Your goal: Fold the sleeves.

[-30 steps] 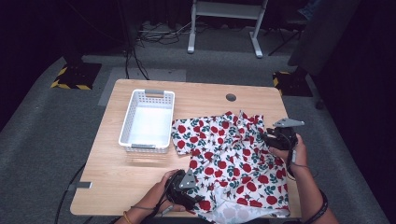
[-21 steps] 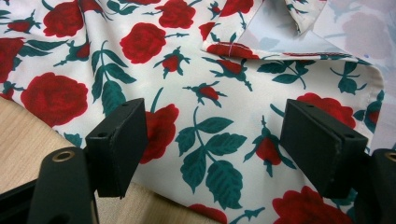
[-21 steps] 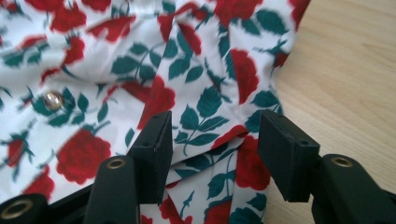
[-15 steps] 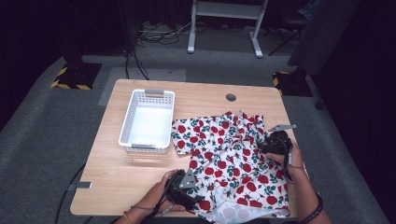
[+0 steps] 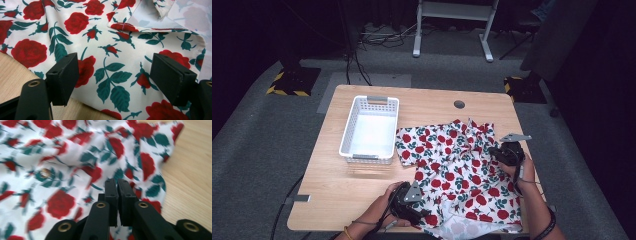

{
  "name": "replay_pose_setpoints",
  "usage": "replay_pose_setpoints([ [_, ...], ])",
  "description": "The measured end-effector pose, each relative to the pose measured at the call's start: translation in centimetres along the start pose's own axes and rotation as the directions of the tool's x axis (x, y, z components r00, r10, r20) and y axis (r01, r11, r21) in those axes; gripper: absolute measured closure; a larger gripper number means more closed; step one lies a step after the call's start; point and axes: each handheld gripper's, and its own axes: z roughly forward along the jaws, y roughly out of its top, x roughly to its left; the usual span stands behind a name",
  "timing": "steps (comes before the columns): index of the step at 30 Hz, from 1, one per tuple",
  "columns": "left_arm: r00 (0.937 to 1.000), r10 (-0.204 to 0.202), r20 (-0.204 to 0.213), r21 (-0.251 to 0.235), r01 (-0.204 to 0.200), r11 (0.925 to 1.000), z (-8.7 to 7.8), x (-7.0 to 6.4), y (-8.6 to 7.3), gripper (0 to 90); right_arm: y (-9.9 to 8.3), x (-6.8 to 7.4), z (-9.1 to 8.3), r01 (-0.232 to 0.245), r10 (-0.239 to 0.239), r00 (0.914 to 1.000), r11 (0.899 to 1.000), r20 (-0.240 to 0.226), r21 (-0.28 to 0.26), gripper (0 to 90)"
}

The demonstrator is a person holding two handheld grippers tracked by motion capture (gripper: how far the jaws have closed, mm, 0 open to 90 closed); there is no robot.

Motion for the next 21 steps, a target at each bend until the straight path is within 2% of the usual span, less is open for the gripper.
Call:
replay_pose_setpoints([
  [3, 1.0000, 0.000, 0.000, 0.000, 0.000, 1.0000, 0.0, 0.0, 0.0, 23.0, 0.5, 1.1, -0.5, 0.033, -0.034, 0.9986, 0.999, -0.040, -0.032, 90.0],
  [8, 1.0000, -0.001, 0.000, 0.000, 0.001, 1.0000, 0.0, 0.0, 0.0, 23.0, 1.1, 2.7, -0.8, 0.076, -0.080, 0.9934, 0.996, -0.082, -0.049, 90.0],
  [10, 1.0000, 0.000, 0.001, 0.000, 0.000, 1.0000, 0.0, 0.0, 0.0, 23.1, 1.2, 3.0, -0.9, 0.085, -0.088, 0.9933, 0.995, -0.074, -0.048, 89.4],
  [12, 1.0000, 0.000, 0.000, 0.000, 0.000, 1.0000, 0.0, 0.0, 0.0, 23.0, 1.3, 2.8, -1.0, 0.067, -0.070, 0.9962, 0.997, -0.053, -0.046, 80.5],
  [15, 1.0000, 0.000, 0.000, 0.000, 0.000, 1.0000, 0.0, 0.0, 0.0, 23.0, 0.8, 1.8, -0.6, 0.028, -0.028, 0.9995, 0.999, 0.013, -0.015, 68.0],
  [17, 1.0000, 0.000, 0.001, 0.000, 0.000, 1.0000, 0.0, 0.0, 0.0, 23.0, 0.3, 1.1, -0.1, -0.010, 0.010, 0.9997, 1.000, 0.022, 0.016, 60.3],
  [21, 1.0000, -0.001, 0.001, 0.000, 0.001, 1.0000, 0.0, 0.0, 0.0, 23.0, -0.3, 0.6, 0.6, -0.035, 0.033, 0.9992, 0.997, 0.024, 0.071, 49.3],
])
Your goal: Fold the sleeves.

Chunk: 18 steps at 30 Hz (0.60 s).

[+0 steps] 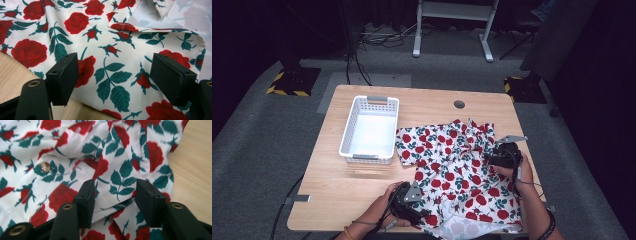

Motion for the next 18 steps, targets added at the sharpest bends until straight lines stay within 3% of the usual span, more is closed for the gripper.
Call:
replay_pose_setpoints([
  [3, 1.0000, 0.000, -0.001, 0.000, 0.000, 1.0000, 0.0, 0.0, 0.0, 23.0, -0.3, -0.1, 0.5, -0.002, 0.003, 0.9999, 1.000, -0.013, 0.022, 50.8],
  [6, 1.0000, 0.000, -0.001, 0.000, 0.000, 1.0000, 0.0, 0.0, 0.0, 23.0, -0.5, 0.0, 0.7, 0.023, -0.022, 0.9982, 1.000, -0.055, 0.017, 66.2],
  [10, 1.0000, 0.001, -0.001, 0.001, -0.001, 1.0000, 0.0, 0.0, 0.0, 23.0, -0.3, 0.3, 0.5, 0.050, -0.050, 0.9966, 0.999, -0.065, 0.001, 84.6],
  [18, 1.0000, 0.001, -0.001, 0.000, -0.001, 1.0000, 0.0, 0.0, 0.0, 23.0, -0.1, 0.8, -0.3, 0.059, -0.062, 0.9962, 0.997, -0.061, -0.045, 88.0],
])
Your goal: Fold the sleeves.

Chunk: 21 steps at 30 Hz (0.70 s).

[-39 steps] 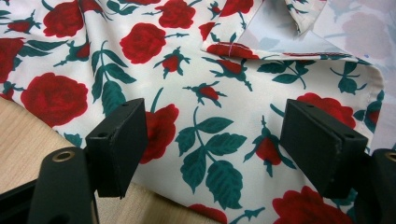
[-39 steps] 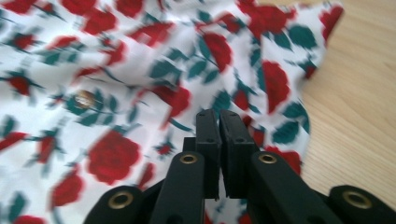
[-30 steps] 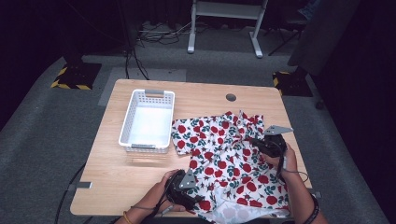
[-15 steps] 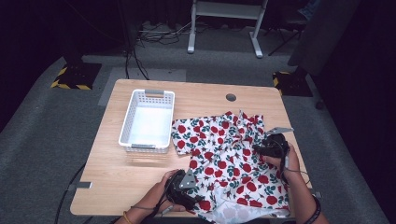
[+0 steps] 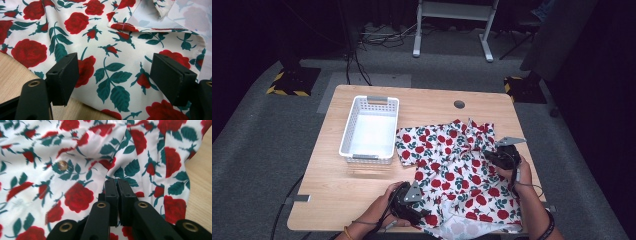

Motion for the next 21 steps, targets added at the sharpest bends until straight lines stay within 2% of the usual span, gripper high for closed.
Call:
replay_pose_setpoints([
  [2, 1.0000, 0.000, 0.000, 0.000, 0.000, 1.0000, 0.0, 0.0, 0.0, 23.0, 0.2, 0.5, -0.3, 0.014, -0.014, 0.9999, 1.000, 0.000, -0.017, 88.0],
  [6, 1.0000, -0.001, 0.000, 0.000, 0.001, 1.0000, 0.0, 0.0, 0.0, 23.0, 0.7, 2.4, -0.8, 0.076, -0.076, 0.9968, 0.997, -0.023, -0.035, 87.9],
  [10, 1.0000, 0.000, 0.000, 0.000, 0.000, 1.0000, 0.0, 0.0, 0.0, 23.0, 1.0, 4.6, -0.7, 0.140, -0.142, 0.9878, 0.990, -0.064, -0.035, 87.5],
  [13, 1.0000, -0.001, 0.000, 0.000, 0.001, 1.0000, 0.0, 0.0, 0.0, 23.0, 1.0, 5.9, -0.2, 0.169, -0.171, 0.9800, 0.985, -0.102, -0.020, 84.8],
  [15, 1.0000, -0.001, -0.001, 0.000, 0.001, 1.0000, 0.0, 0.0, 0.0, 23.0, 0.9, 6.6, 0.4, 0.195, -0.193, 0.9733, 0.981, -0.123, 0.001, 76.3],
  [17, 1.0000, -0.001, -0.001, 0.000, 0.001, 1.0000, 0.0, 0.0, 0.0, 23.1, 0.9, 7.1, 0.8, 0.216, -0.214, 0.9683, 0.976, -0.129, 0.006, 58.1],
  [19, 1.0000, 0.000, -0.001, 0.000, 0.000, 1.0000, 0.0, 0.0, 0.0, 23.1, 1.0, 7.4, 0.7, 0.241, -0.238, 0.9591, 0.970, -0.153, 0.001, 51.6],
  [21, 1.0000, -0.001, -0.001, 0.000, 0.001, 1.0000, 0.0, 0.0, 0.0, 23.1, 1.1, 7.4, 0.1, 0.263, -0.263, 0.9498, 0.965, -0.169, -0.025, 49.8],
])
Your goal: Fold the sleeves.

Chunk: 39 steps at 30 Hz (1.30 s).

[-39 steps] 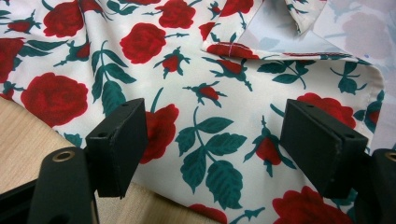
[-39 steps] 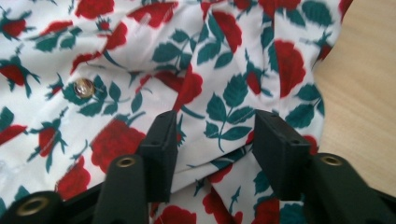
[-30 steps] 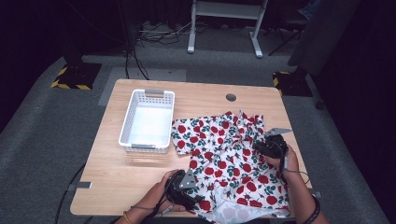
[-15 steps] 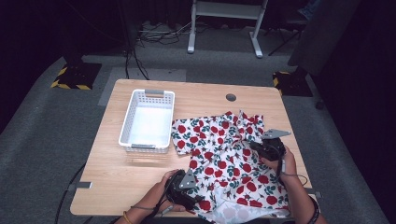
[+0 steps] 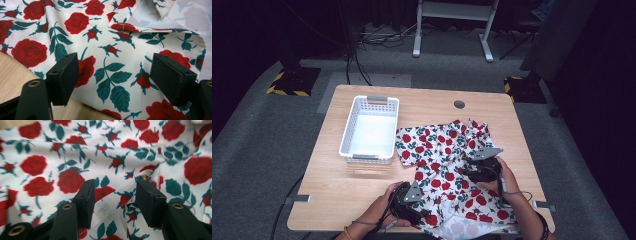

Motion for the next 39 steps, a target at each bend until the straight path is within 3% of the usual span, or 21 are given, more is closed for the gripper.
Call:
replay_pose_setpoints([
  [3, 1.0000, 0.000, 0.000, 0.000, 0.000, 1.0000, 0.0, 0.0, 0.0, 23.1, 0.1, -0.7, -1.6, -0.028, 0.029, 0.9995, 0.998, 0.012, -0.055, 48.3],
  [8, 1.0000, 0.000, 0.000, 0.000, 0.000, 1.0000, 0.0, 0.0, 0.0, 23.1, -0.6, -2.4, -3.3, -0.084, 0.093, 0.9907, 0.992, 0.099, -0.098, 47.6],
  [12, 1.0000, 0.000, 0.000, 0.000, 0.000, 1.0000, 0.0, 0.0, 0.0, 23.1, -1.3, -3.3, -2.2, -0.096, 0.102, 0.9818, 0.994, 0.160, -0.043, 44.2],
  [19, 1.0000, -0.001, -0.004, 0.004, 0.001, 1.0000, 0.3, -0.1, 0.3, 22.4, -2.5, -5.3, 0.3, -0.141, 0.125, 0.9735, 0.988, 0.191, 0.071, 41.8],
  [21, 1.0000, -0.001, -0.003, 0.004, 0.001, 1.0000, 0.6, -0.1, 0.6, 21.9, -2.9, -6.1, 0.4, -0.173, 0.162, 0.9739, 0.983, 0.159, 0.055, 41.1],
  [24, 1.0000, 0.006, 0.003, 0.011, -0.006, 0.9999, 1.2, -0.3, 1.3, 21.6, -3.3, -7.2, 0.1, -0.175, 0.165, 0.9770, 0.983, 0.135, 0.064, 40.0],
  [26, 1.0000, 0.009, 0.003, 0.011, -0.009, 0.9999, 1.9, -0.3, 1.9, 21.2, -3.6, -8.3, -0.1, -0.221, 0.212, 0.9702, 0.973, 0.116, 0.066, 40.2],
  [28, 1.0000, 0.009, 0.005, 0.010, -0.009, 0.9999, 2.5, -0.2, 2.6, 21.0, -4.0, -9.3, -0.3, -0.235, 0.226, 0.9660, 0.970, 0.126, 0.063, 40.2],
  [31, 1.0000, 0.002, -0.004, 0.008, -0.002, 1.0000, 3.4, 0.2, 3.5, 20.9, -4.3, -10.7, -0.6, -0.274, 0.260, 0.9518, 0.959, 0.162, 0.069, 40.2],
  [34, 0.9999, -0.004, -0.010, 0.018, 0.004, 0.9998, 3.9, 0.4, 4.0, 19.4, -4.3, -11.3, -0.6, -0.296, 0.278, 0.9416, 0.952, 0.190, 0.074, 38.8],
  [39, 0.9996, 0.005, -0.027, 0.023, -0.005, 0.9997, 3.6, 0.3, 3.9, 19.3, -4.1, -11.1, -0.6, -0.288, 0.264, 0.9392, 0.954, 0.220, 0.083, 34.7],
])
